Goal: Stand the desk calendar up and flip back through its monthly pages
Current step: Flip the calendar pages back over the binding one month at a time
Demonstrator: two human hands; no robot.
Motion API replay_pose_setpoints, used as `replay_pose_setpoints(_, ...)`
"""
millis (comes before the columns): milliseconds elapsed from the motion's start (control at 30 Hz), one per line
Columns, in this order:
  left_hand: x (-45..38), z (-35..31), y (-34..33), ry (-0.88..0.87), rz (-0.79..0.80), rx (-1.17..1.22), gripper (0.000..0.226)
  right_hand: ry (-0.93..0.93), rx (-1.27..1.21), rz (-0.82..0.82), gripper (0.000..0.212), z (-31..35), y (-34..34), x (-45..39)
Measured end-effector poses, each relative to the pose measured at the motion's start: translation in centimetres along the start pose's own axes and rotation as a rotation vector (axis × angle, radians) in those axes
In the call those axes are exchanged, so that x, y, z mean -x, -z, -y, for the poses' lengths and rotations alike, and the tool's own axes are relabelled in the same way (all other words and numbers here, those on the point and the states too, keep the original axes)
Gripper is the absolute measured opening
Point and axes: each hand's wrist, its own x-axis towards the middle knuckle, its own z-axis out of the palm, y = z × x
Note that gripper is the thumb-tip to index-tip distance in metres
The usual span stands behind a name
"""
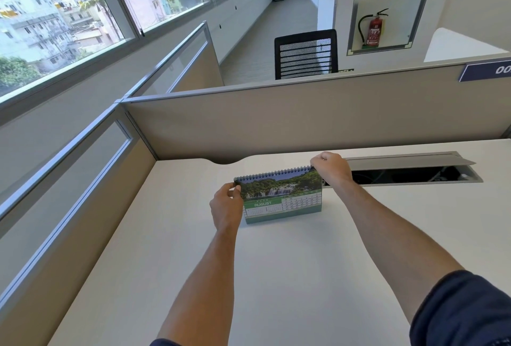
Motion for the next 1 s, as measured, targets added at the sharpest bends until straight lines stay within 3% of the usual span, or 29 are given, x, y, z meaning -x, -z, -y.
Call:
replay_pose_setpoints(167,-0.1,0.0,0.0,0.009,-0.002,0.007,0.027,0.073,-0.086,0.004,0.013,-0.2,-0.2,-0.4)
replay_pose_setpoints(533,-0.4,0.0,-0.3,0.009,0.003,-0.071,0.028,0.129,-0.75,0.133,0.062,0.5,0.7,0.4)
replay_pose_setpoints(800,-0.6,0.0,0.1,0.046,0.033,-0.024,0.018,0.209,-0.632,0.168,0.06,-0.6,1.8,0.4)
replay_pose_setpoints(1000,-0.7,0.5,0.9,0.044,0.081,0.042,0.016,0.222,-0.639,0.154,0.043,-1.2,1.5,0.5)
